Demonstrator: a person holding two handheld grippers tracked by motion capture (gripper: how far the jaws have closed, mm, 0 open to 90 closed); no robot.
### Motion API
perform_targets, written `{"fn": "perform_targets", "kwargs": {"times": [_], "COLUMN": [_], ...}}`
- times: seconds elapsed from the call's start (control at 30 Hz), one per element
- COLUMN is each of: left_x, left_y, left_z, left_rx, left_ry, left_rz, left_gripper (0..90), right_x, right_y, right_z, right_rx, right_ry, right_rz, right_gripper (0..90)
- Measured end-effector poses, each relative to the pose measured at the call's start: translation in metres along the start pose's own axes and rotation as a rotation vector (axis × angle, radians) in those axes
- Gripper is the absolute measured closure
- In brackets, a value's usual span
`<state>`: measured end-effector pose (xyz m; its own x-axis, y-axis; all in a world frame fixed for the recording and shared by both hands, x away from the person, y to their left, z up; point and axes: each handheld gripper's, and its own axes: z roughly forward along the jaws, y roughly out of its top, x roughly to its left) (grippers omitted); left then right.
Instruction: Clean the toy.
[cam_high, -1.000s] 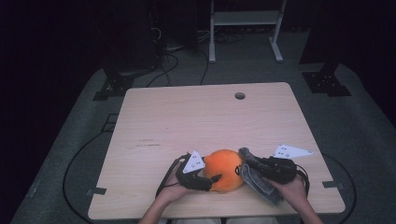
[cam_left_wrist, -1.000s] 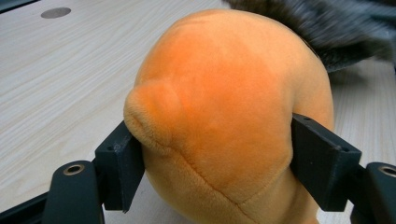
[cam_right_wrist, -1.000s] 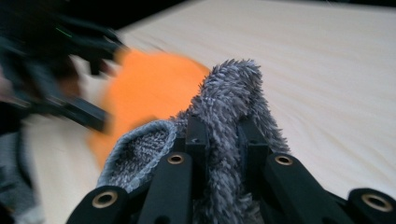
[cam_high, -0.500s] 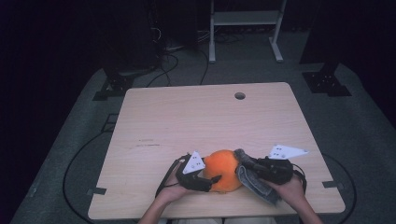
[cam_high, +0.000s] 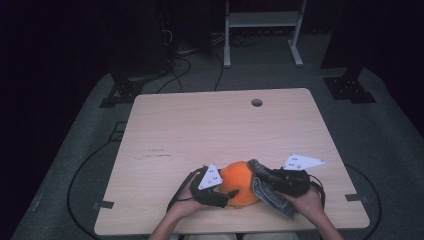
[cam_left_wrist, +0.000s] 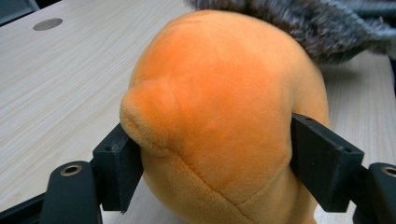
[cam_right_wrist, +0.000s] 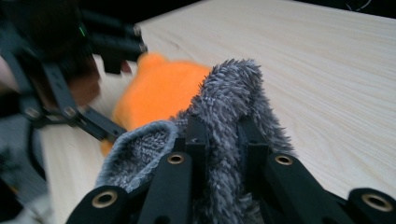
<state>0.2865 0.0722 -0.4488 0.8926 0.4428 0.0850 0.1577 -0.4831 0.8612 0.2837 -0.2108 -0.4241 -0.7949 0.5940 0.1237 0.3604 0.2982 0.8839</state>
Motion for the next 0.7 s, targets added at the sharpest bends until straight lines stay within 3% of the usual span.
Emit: {"fn": "perform_targets", "kwargs": {"times": [0.03,0.07,0.1,0.13,0.17,0.2,0.3,0.33,0.37,0.43,0.5,0.57,0.6,0.63,0.7], "left_x": [0.004,0.004,0.008,0.008,0.008,0.006,-0.001,-0.001,-0.009,-0.019,-0.026,-0.025,-0.025,-0.024,-0.022], "left_y": [0.000,0.000,0.001,0.001,0.000,0.000,0.009,0.009,0.014,0.017,0.018,0.018,0.018,0.015,0.015], "left_z": [-0.002,-0.002,0.000,0.000,0.003,0.004,0.002,0.002,0.003,0.005,0.005,0.004,0.004,0.005,0.006], "left_rx": [-0.008,-0.008,0.014,0.014,0.007,-0.003,-0.043,-0.043,-0.058,-0.070,-0.056,-0.043,-0.043,-0.054,-0.060], "left_ry": [-0.025,-0.025,-0.051,-0.051,-0.093,-0.083,-0.002,-0.002,0.049,0.067,0.087,0.087,0.087,0.078,0.074], "left_rz": [-0.048,-0.048,-0.131,-0.131,-0.162,-0.145,-0.073,-0.073,0.016,0.103,0.172,0.183,0.183,0.153,0.135], "left_gripper": [17.0,12.7,9.3,9.0,11.0,16.1,30.4,32.2,33.3,33.5,33.7,33.7,33.7,33.7,33.7], "right_x": [0.001,0.001,0.001,0.001,0.000,0.000,-0.002,-0.002,0.002,0.011,0.021,0.023,0.023,0.015,0.004], "right_y": [-0.003,-0.003,-0.006,-0.008,-0.009,-0.010,-0.006,-0.006,0.000,0.009,0.014,0.012,0.012,0.007,0.003], "right_z": [0.000,0.000,-0.004,-0.006,-0.007,-0.008,-0.013,-0.013,-0.020,-0.022,-0.017,-0.011,-0.011,-0.011,-0.014], "right_rx": [-0.001,-0.001,0.009,0.012,0.013,0.016,0.009,0.009,-0.054,-0.119,-0.114,-0.081,-0.081,-0.067,-0.034], "right_ry": [0.002,0.002,-0.008,-0.009,-0.007,-0.010,-0.042,-0.042,-0.046,-0.007,0.010,-0.009,-0.009,-0.029,-0.092], "right_rz": [0.005,0.005,-0.006,-0.009,-0.005,-0.003,0.001,0.001,-0.010,-0.026,-0.067,-0.109,-0.109,-0.097,-0.085], "right_gripper": [77.5,77.5,77.5,77.5,77.5,77.5,77.5,77.5,77.6,77.6,77.5,77.5,77.5,77.6,77.6]}}
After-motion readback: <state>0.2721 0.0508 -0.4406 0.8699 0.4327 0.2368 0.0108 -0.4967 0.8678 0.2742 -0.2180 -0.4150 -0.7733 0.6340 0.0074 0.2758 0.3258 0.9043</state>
